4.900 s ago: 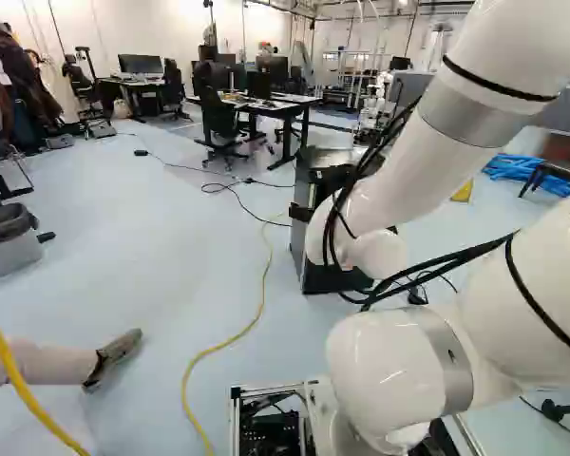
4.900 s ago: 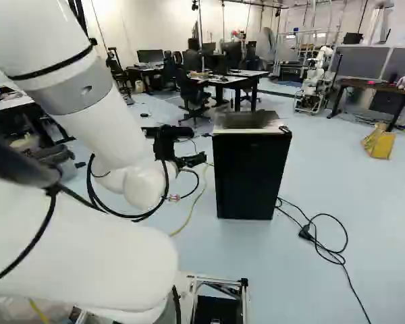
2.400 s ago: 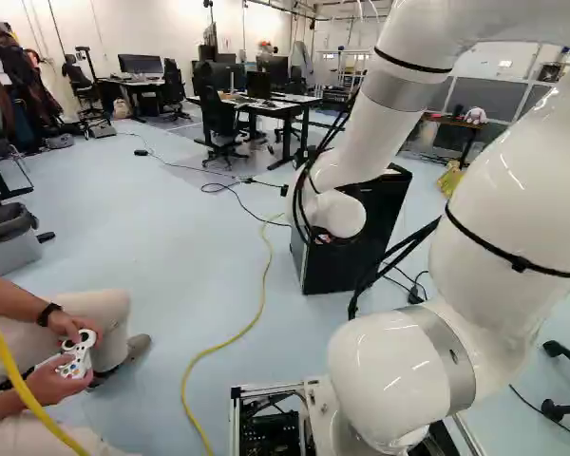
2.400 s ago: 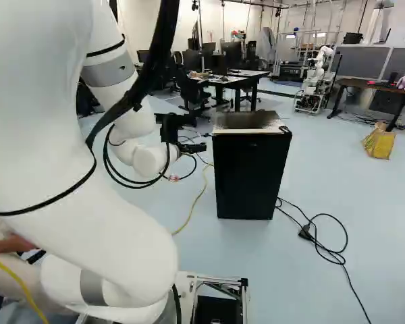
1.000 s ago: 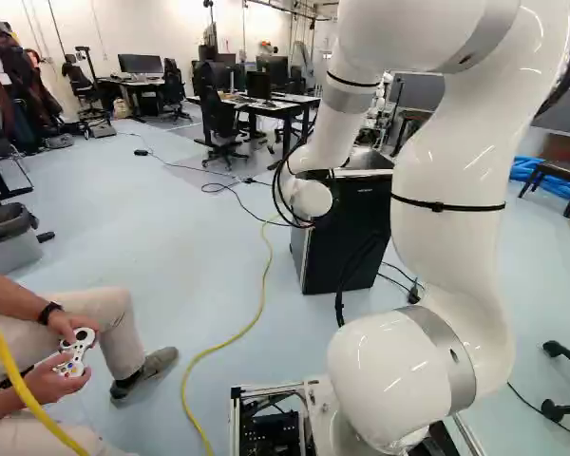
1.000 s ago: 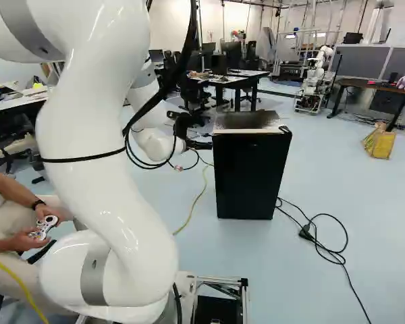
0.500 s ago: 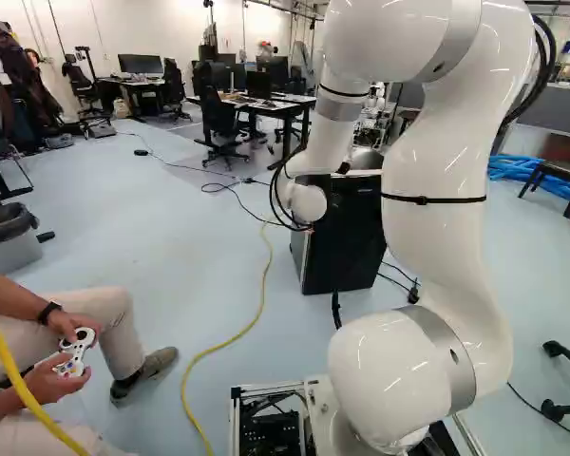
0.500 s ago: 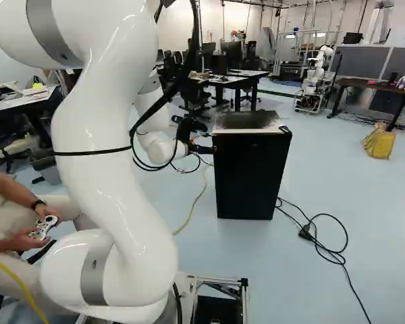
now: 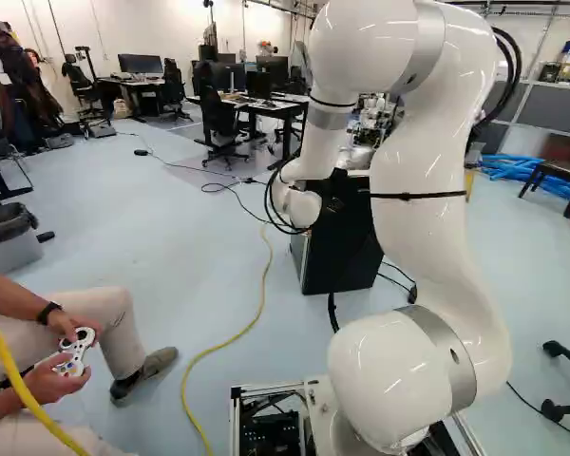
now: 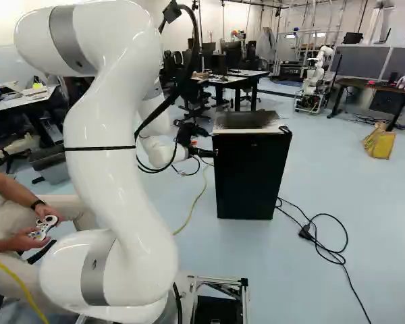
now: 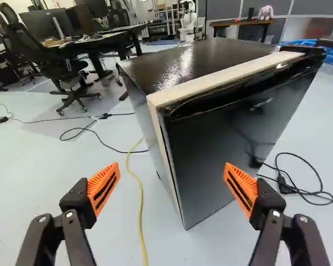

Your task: Grab a drink from the fridge

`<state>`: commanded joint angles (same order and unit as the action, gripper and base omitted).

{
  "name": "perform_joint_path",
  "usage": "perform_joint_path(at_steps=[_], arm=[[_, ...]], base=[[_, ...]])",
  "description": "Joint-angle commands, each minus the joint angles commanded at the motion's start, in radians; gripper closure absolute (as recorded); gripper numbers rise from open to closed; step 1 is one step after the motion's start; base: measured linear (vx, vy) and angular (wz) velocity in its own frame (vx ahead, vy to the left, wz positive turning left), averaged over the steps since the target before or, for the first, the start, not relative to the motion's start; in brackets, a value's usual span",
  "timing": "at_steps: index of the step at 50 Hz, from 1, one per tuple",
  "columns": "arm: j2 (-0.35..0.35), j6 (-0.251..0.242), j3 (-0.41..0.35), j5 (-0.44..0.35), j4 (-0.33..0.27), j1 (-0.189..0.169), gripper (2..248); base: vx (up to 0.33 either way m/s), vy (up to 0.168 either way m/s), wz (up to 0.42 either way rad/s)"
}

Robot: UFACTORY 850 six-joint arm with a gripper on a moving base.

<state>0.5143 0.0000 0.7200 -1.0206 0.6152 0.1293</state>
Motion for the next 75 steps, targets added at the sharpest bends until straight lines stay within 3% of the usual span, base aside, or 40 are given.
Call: perform_joint_path(at_steps=[40,75], arm=[[0.068,0.000,0.087,-0.104,0.137,0.028,3],[0.182,0.000,0.199,-0.183,0.257,0.039,3]], base=[[0.000,0.000,0.000],[0.000,0.000,0.000]])
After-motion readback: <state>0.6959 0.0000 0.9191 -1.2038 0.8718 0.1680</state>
